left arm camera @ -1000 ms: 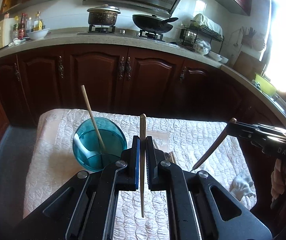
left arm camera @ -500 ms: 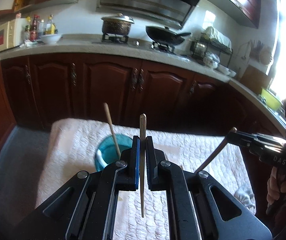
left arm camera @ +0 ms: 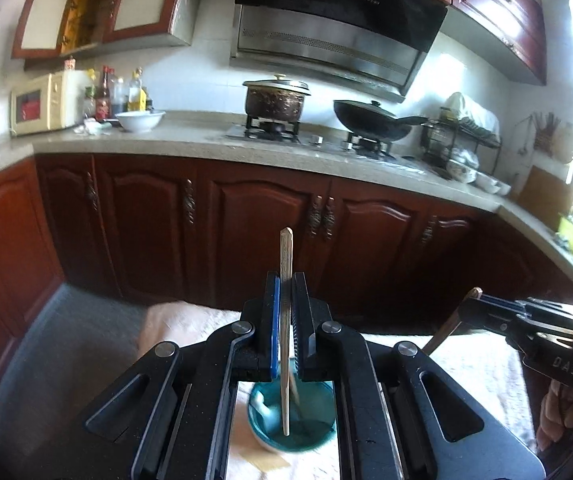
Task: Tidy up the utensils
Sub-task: 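Open the left tool dropping the chopstick into the cup while the right tool releases the fork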
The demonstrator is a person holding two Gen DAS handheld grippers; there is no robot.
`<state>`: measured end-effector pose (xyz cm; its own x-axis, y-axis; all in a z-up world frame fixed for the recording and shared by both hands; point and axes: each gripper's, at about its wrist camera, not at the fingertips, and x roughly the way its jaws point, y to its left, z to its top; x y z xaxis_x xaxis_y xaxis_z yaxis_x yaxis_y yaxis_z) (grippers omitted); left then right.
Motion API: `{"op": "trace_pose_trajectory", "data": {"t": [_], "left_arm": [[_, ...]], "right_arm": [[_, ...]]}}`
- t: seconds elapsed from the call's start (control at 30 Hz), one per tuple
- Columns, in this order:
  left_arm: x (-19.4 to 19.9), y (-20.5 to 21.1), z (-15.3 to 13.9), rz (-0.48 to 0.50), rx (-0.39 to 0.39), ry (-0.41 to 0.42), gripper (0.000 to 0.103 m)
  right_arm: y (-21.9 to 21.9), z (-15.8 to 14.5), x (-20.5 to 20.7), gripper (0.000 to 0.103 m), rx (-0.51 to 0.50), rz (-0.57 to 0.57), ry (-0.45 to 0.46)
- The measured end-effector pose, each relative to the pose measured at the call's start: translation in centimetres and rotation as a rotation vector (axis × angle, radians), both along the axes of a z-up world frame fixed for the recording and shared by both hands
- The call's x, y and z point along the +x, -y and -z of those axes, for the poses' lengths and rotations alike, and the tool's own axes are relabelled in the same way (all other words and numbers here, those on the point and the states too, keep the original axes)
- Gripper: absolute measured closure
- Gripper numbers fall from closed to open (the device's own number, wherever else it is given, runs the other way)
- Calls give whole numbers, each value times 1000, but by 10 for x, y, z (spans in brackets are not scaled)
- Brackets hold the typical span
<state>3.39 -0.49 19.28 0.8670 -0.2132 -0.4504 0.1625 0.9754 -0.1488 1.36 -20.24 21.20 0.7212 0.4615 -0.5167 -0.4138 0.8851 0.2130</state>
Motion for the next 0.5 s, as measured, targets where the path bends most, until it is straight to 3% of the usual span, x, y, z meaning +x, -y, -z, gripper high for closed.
{"op": "trace_pose_trajectory", "data": {"t": [0.13,0.3,0.5], "left_arm": [[16,5,19,-32,40,3,99],[24,11,45,-42,86,-8,99],[31,12,74,-33,81,-75,99]], "right_arm": [[-19,12,23,94,-38,8,2],[-34,40,48,94,-66,-12,-58],[-37,73,67,94,-67,-33,-144]]}}
